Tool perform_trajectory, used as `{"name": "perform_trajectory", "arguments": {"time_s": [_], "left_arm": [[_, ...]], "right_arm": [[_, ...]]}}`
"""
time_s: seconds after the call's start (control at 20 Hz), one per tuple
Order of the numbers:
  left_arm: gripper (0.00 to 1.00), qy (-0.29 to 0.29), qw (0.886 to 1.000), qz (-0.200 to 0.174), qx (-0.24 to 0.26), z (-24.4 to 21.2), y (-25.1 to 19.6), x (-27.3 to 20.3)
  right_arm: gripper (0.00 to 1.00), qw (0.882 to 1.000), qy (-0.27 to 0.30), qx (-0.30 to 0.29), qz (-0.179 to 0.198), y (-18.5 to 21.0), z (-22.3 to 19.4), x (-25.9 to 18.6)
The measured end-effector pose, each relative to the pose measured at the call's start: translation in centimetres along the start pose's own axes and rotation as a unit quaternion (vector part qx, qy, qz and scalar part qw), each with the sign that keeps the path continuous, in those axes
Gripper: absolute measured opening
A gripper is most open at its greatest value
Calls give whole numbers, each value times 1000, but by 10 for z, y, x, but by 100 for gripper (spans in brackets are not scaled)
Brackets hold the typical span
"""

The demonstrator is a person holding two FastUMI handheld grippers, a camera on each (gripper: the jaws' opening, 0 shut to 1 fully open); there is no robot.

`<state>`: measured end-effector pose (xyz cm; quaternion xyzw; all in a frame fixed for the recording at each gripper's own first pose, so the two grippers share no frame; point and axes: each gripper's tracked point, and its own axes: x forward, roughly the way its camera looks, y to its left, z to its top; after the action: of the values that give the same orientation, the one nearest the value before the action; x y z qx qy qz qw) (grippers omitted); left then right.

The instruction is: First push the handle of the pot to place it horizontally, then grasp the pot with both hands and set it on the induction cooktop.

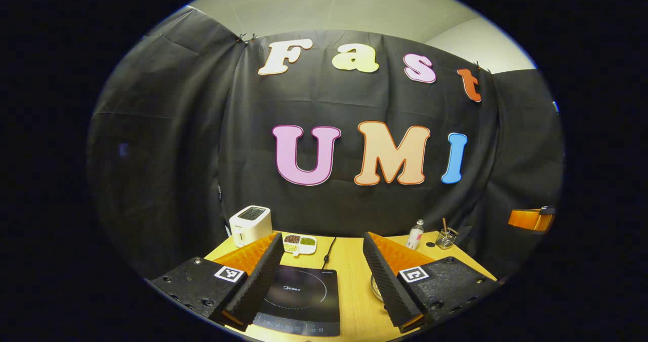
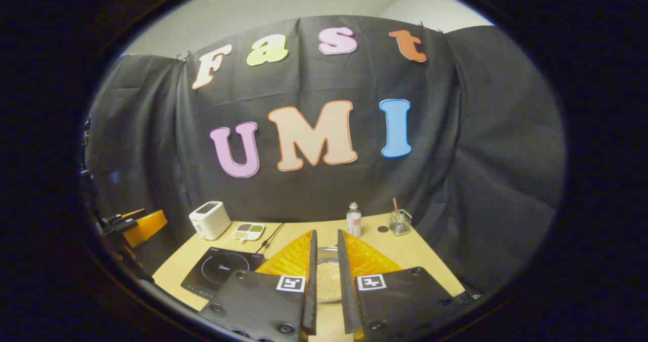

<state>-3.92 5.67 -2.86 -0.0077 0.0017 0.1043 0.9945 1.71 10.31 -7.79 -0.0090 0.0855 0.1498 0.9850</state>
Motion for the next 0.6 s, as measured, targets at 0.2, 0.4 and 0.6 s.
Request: {"name": "perform_trajectory", "arguments": {"time_s": [0.2,0.4,0.6], "left_arm": [[92,-16,1000,24,-1,3,5,0],[92,-19,999,34,-19,-3,8,-5],[96,-10,998,53,-29,-15,23,-12]], "right_arm": [[23,999,28,-17,28,14,-24,10],[23,995,65,-40,64,32,-45,18],[12,993,79,-54,64,31,-48,-3]]}}
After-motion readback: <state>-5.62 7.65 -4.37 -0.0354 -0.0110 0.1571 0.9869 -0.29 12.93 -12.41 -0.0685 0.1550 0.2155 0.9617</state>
